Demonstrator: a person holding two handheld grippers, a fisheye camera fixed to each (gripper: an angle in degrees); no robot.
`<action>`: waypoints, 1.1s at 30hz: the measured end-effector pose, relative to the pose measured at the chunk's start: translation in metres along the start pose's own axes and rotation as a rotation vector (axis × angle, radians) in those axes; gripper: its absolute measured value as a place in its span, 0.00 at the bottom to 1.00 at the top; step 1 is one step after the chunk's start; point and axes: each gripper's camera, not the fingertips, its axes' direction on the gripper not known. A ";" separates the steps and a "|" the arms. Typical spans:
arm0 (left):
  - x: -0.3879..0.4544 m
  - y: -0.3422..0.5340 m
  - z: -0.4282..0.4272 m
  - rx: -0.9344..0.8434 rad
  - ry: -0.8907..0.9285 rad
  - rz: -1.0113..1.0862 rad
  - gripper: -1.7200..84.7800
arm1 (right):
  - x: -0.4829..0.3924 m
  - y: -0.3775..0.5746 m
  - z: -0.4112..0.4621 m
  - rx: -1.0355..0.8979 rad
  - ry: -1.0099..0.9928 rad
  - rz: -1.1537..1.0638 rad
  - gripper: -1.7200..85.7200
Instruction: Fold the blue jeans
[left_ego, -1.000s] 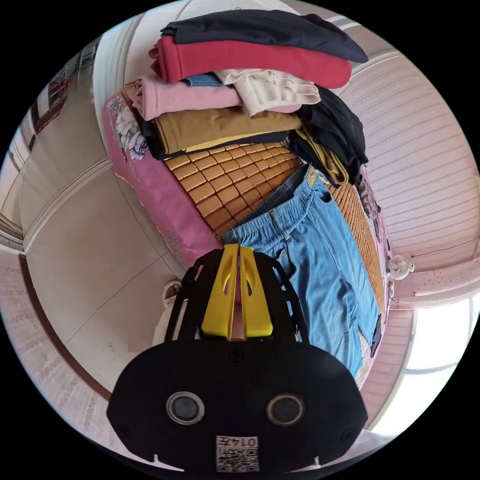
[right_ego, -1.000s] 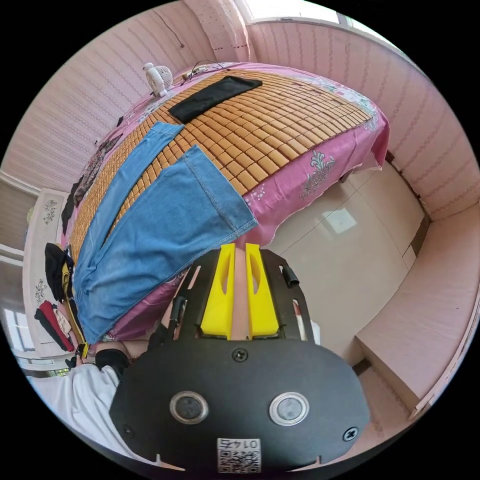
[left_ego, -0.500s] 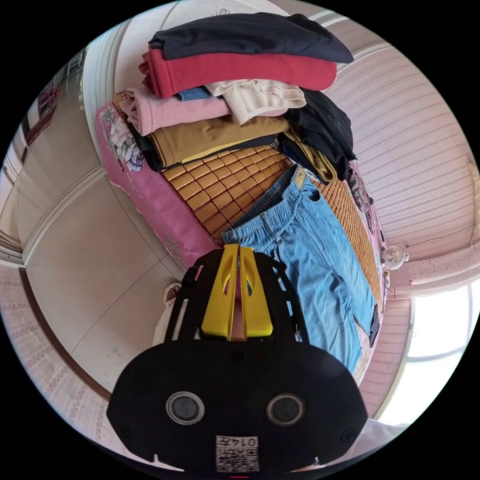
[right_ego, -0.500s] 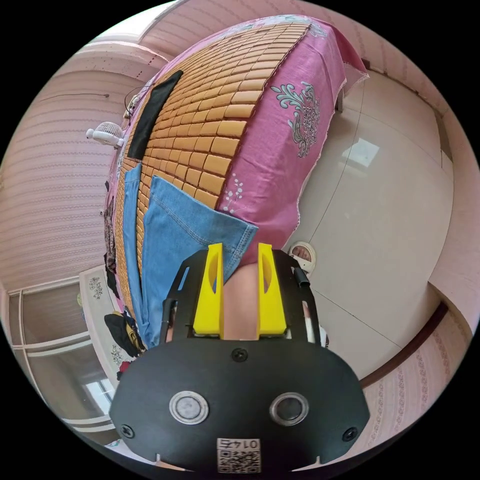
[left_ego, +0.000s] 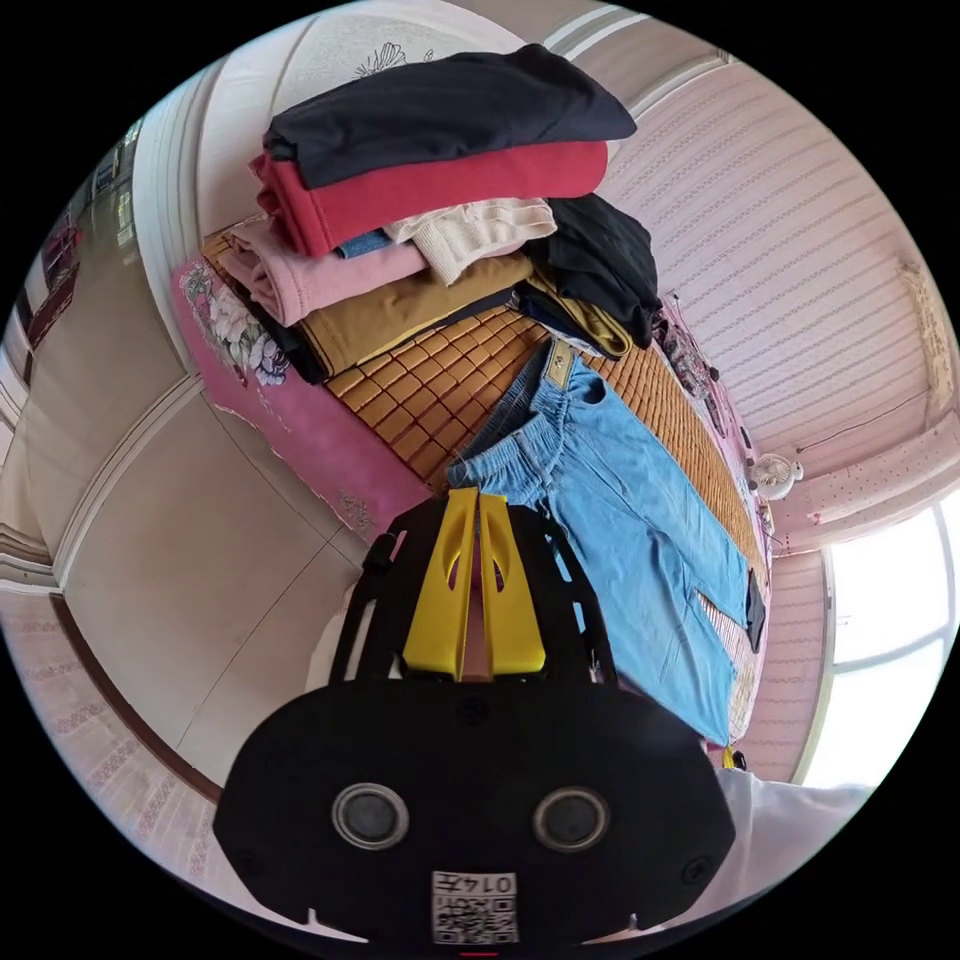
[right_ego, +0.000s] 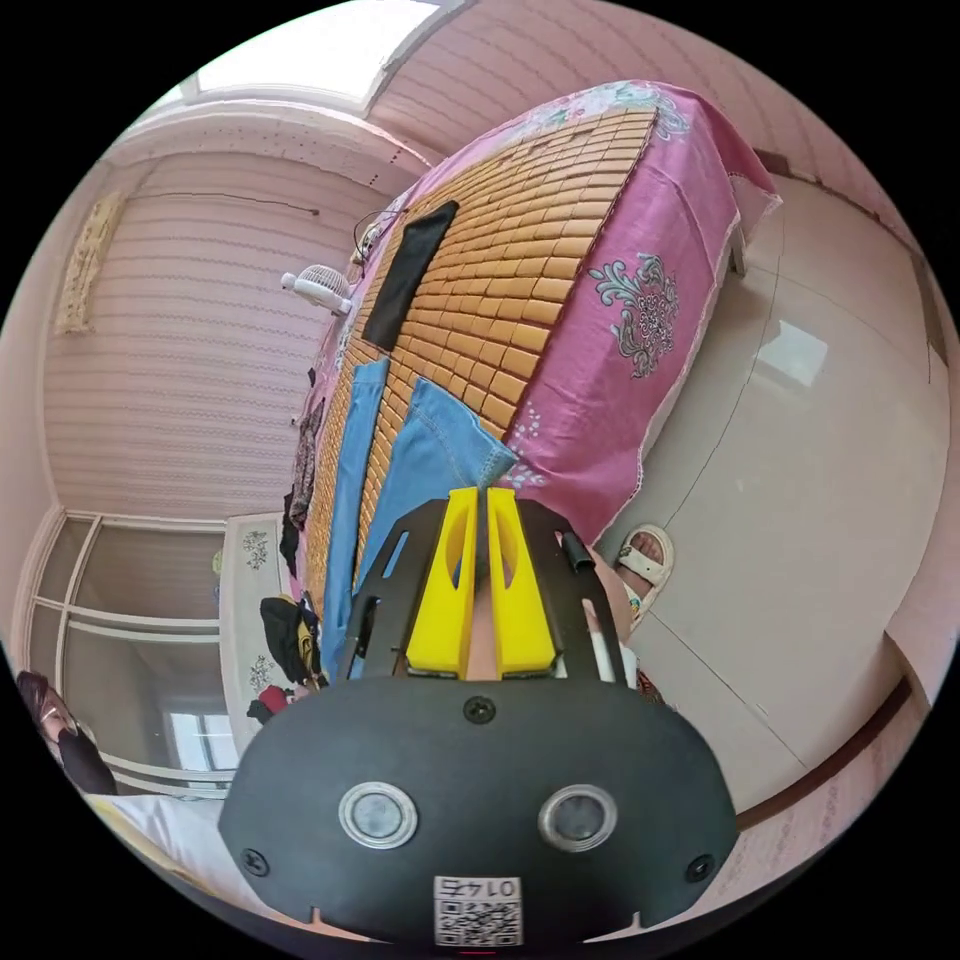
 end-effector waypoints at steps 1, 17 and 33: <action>-0.003 0.004 0.002 -0.020 -0.021 -0.004 0.01 | -0.004 0.005 -0.003 -0.007 0.049 -0.025 0.02; 0.109 -0.071 0.001 0.171 0.142 0.156 0.01 | -0.300 -0.083 0.091 0.065 0.020 -0.637 0.03; 0.239 -0.093 0.229 -0.173 -0.235 0.239 0.01 | -0.360 -0.084 0.326 -0.094 0.675 -0.702 0.08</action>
